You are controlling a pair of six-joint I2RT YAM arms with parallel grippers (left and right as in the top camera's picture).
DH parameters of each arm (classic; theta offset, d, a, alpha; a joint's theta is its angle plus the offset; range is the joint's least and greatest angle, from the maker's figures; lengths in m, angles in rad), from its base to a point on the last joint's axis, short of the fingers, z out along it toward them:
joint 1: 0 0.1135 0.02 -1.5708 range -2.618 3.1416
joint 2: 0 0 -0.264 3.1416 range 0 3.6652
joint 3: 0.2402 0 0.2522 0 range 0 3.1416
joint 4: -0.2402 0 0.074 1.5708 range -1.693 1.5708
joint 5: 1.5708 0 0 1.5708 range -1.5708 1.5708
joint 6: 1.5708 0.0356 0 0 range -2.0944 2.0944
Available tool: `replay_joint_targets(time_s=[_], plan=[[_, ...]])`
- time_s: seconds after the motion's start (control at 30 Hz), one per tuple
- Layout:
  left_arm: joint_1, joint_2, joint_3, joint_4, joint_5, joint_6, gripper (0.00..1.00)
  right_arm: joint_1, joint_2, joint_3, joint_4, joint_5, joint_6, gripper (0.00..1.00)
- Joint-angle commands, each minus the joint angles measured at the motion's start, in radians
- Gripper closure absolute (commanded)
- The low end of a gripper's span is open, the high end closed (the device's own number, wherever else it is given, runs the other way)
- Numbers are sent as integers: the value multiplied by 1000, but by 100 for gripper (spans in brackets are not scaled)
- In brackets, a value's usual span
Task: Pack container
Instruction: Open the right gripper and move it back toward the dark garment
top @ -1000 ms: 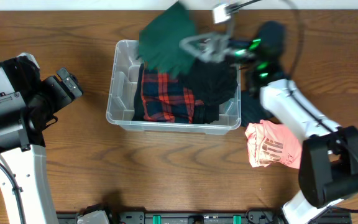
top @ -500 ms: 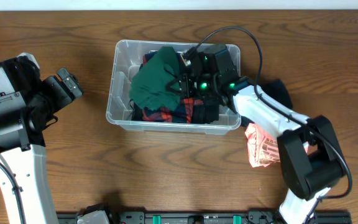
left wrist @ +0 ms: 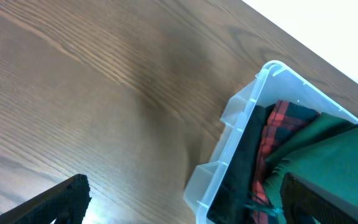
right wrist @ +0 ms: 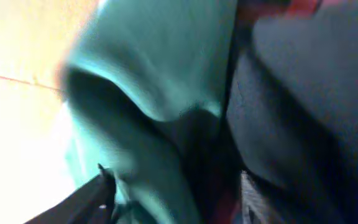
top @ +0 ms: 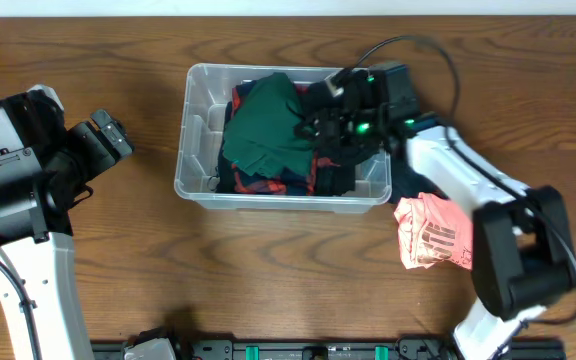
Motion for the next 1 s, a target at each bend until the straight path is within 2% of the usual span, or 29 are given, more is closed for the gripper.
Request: replay_joint_targets(time_s=[0.0,0.23,0.4,0.5,0.63,0.77,0.97], plan=[[5,3,-2,-3,-12,-2,2,-59,-149,5,-17,-14,-25,37],[5,3,-2,-3,-12,-2,2,-215,-381,5,-72,-6,-25,29],[5,3,-2,-3,-12,-2,2,-425,-412,5,-237,25,-68,26],[5,3,-2,-3,-12,-2,2,-550,-381,5,-396,129,-185,23],[5,3,-2,-3,-12,-2,2,-666,-304,5,-527,307,-296,22],[5,3,-2,-3,-12,-2,2,-700,-193,5,-570,345,-363,22],[5,3,-2,-3,-12,-2,2,-693,-6,5,-562,345,-381,22]])
